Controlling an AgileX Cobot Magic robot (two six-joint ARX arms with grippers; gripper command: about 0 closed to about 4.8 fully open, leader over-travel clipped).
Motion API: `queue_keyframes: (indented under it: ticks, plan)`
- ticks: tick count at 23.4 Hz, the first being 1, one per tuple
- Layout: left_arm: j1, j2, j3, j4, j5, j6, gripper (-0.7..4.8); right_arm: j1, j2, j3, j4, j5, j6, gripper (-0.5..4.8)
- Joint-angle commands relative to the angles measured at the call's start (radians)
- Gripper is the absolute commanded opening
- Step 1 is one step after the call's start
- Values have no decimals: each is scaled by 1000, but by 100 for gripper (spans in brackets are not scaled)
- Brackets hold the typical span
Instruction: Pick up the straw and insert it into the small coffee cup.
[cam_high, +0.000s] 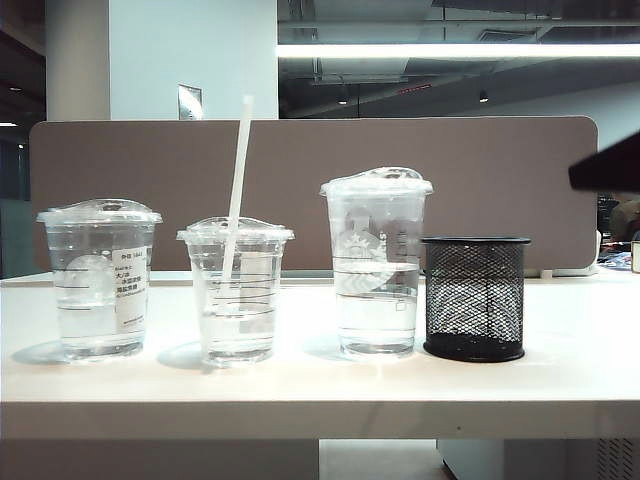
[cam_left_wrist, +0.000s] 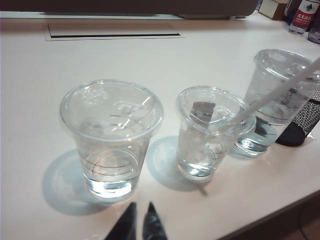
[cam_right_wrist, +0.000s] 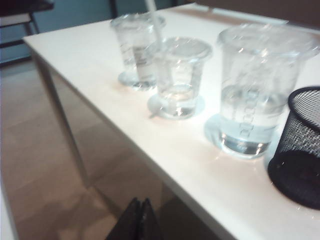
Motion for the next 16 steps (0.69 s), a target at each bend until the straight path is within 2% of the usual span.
queue_keyframes:
  ticks: [1, 5, 13, 14, 16]
  plan:
    - [1, 0, 1, 11, 3, 1, 22, -1, -1, 3, -18, -7, 2, 22]
    - [2, 0, 1, 11, 3, 1, 22, -1, -1, 4, -30, 12, -5, 22]
    - [2, 0, 1, 11, 3, 1, 23, -13, -2, 3, -22, 460, -30, 22]
    - [2, 0, 1, 11, 3, 1, 23, -29, -2, 3, -21, 489, -30, 22]
    - [2, 0, 1, 11, 3, 1, 22, -135, -3, -2, -5, 461, -29, 22]
